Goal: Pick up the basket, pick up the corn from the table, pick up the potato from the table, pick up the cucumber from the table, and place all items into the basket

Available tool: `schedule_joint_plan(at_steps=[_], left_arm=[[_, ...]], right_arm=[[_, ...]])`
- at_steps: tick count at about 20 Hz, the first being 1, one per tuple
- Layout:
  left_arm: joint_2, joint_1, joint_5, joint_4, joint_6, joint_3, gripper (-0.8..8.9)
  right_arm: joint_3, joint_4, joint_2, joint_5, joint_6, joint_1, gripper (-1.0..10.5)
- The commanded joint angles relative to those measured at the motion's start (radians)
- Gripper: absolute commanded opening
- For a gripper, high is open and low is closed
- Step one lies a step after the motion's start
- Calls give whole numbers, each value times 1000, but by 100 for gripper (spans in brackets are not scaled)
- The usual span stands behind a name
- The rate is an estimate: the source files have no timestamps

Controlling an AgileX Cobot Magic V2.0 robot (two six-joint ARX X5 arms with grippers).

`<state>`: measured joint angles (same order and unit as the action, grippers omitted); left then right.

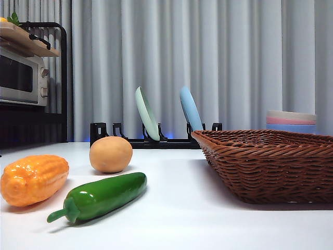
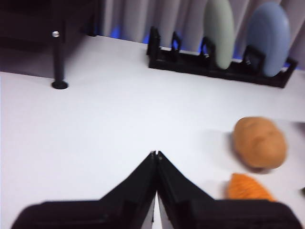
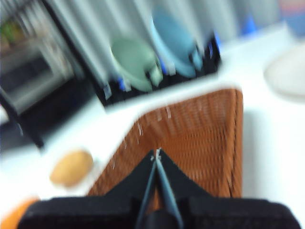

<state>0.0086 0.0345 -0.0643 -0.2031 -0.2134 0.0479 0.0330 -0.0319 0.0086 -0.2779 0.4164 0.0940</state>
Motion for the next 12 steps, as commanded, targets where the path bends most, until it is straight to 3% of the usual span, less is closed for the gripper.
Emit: schedule_joint_plan(at_steps=[1, 5, 8, 12], left_arm=[[32, -2, -26, -16, -31, 82, -6], [233, -2, -62, -61, -30, 290, -6], [461, -2, -183, -77, -26, 467, -6], [750, -2, -389, -177, -9, 694, -5]], right_arm=[[79, -21, 42, 80, 85, -1, -12], [296, -128, 297, 126, 20, -1, -12], [509, -220, 552, 119, -63, -1, -11], [817, -459, 865, 119, -264, -2, -11]])
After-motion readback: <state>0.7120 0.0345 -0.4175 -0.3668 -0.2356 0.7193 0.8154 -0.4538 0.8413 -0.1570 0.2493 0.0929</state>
